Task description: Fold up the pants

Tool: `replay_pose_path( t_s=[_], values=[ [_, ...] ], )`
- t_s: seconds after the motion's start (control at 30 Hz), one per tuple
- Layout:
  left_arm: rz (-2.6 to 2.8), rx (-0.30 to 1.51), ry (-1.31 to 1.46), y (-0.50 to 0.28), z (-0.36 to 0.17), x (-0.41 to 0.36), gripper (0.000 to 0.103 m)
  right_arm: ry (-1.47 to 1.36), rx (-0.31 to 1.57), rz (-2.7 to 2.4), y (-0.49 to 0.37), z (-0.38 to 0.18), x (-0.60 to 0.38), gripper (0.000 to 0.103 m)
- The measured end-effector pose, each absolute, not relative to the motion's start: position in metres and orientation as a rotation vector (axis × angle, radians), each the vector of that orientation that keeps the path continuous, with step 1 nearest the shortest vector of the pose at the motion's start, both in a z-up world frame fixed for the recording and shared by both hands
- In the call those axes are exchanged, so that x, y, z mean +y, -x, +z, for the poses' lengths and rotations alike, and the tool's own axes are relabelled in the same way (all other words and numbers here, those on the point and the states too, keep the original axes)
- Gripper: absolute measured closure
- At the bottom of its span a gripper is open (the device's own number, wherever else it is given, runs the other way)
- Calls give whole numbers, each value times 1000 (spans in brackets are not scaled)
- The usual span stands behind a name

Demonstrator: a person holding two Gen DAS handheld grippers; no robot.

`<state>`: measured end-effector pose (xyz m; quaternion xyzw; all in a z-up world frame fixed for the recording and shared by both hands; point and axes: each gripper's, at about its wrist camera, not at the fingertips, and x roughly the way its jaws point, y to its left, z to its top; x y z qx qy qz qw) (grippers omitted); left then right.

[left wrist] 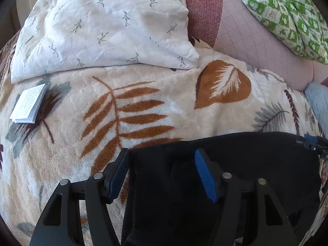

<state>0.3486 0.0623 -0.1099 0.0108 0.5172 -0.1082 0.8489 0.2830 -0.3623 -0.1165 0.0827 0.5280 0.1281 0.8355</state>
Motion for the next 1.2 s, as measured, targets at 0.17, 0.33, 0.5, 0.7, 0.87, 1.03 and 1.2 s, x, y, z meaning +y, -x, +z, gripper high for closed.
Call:
replay_pose_path(
  t_s=[0.17,0.33,0.5,0.7,0.87,1.03,1.2],
  values=[
    [-255,1063,-109,-341,-104,44,89,-40,1105,282,-275,-116,-348,57],
    [-250,1004,-146,-331,-87,36,89,6,1099,253,-269,-109,-352,101],
    [-247,930,-119,-316,-57,38,90,21,1068,240,-259,-100,-346,101],
    [-248,824,-99,-286,-14,45,89,-22,1005,235,-243,-74,-348,102],
    [-258,759,-100,-254,12,46,89,-37,945,231,-216,-46,-345,102],
    [-261,701,-107,-207,33,52,89,-49,906,232,-175,-22,-338,102],
    [-276,653,-139,-148,48,58,89,-78,887,224,-120,-6,-332,102]
  ],
)
